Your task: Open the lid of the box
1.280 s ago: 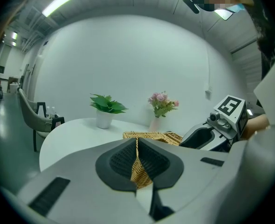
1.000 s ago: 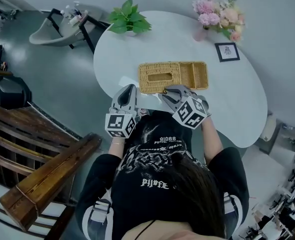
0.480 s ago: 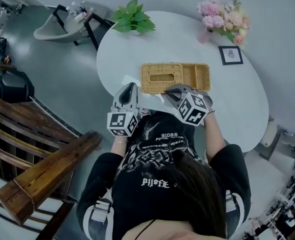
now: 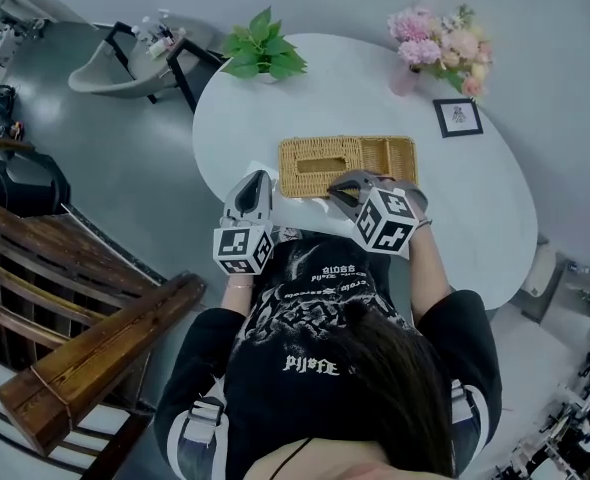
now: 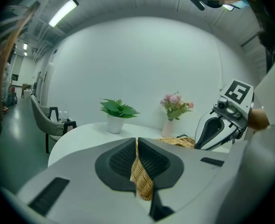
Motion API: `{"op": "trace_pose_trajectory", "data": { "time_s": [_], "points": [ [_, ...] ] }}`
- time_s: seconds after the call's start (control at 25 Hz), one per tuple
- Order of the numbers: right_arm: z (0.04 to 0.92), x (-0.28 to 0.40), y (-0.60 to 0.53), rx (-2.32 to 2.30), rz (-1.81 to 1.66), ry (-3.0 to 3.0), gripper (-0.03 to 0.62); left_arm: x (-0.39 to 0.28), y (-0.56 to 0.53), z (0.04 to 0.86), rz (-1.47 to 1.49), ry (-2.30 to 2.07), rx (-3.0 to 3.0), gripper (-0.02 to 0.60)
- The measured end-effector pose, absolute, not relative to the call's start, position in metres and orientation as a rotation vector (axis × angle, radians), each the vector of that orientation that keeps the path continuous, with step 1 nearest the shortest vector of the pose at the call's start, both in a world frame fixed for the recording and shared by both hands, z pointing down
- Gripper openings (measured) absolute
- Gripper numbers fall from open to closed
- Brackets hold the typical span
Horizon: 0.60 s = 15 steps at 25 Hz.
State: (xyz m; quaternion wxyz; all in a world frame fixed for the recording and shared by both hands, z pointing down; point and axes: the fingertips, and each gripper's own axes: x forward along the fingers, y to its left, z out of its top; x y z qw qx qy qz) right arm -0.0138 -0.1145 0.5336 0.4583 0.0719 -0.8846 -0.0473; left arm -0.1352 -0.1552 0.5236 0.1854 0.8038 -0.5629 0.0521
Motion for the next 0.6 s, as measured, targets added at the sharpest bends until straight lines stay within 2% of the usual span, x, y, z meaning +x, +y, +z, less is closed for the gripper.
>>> {"op": "trace_pose_trajectory", "data": {
  "time_s": [0.6],
  "points": [
    [0.482, -0.02, -0.149, 0.212, -0.177, -2.249, 0.034, -0.133, -0.168, 0.53, 0.157, -1.567, 2.271, 0.026]
  ]
}}
